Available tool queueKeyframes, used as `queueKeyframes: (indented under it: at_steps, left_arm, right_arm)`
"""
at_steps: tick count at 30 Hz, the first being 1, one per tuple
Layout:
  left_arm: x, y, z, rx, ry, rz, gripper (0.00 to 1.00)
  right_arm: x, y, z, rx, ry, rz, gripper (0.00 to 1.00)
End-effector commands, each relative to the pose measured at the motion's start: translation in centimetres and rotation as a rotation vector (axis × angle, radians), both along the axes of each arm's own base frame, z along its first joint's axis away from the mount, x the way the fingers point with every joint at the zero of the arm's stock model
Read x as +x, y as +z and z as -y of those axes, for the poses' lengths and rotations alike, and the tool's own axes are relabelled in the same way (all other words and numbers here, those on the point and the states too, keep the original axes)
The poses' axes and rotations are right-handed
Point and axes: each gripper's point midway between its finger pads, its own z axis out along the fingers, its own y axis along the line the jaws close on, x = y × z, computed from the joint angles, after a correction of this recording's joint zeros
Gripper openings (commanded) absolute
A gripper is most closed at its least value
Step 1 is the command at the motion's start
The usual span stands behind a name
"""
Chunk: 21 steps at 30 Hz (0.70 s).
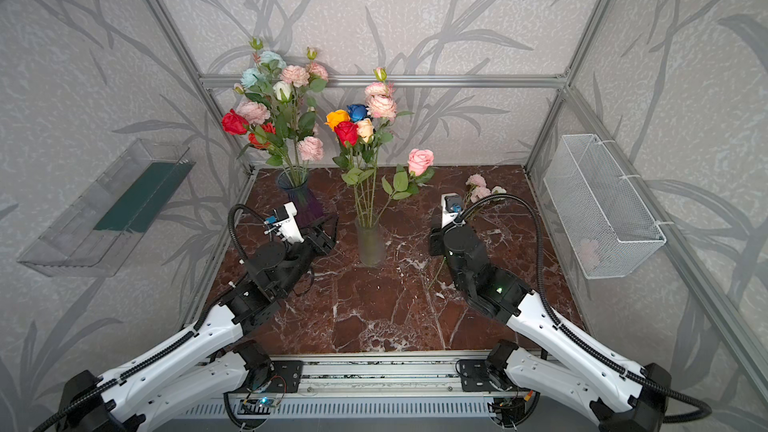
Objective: Arrange the flowers into the vase
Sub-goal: 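Open the right gripper and withdraw it toward the rose pile, then grasp the white rose stem in the pile with the right gripper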
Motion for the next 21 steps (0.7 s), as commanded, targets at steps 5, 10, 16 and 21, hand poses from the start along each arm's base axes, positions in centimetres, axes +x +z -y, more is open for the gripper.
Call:
queueKeyframes:
  at_steps: [5, 10, 16, 21]
  left_arm:
    - [-3.6, 0.1, 7.6, 0.076, -0.305, 0.005, 0.56]
    - [-5.6, -1.0, 11.6, 0.115, -0.474, -0.031, 0.55]
    - [-6.6, -1.9, 13.0, 0.119, -0.531, -0.060, 0.55]
    - [-7.0, -1.5, 13.0, 0.118, -0.533, -0.048, 0.55]
  right_arm:
    - [2.8, -8.6, 4.5, 0.178, -0.093, -0.419, 0.43]
    - [7.0, -12.7, 7.3, 0.250, -0.211, -0.587, 0.41]
    - [12.9, -14.5, 9.9, 0.308, -0.354, -0.660, 0.42]
    - [16.3, -17.2, 11.0, 0.302, -0.417, -0.782, 0.42]
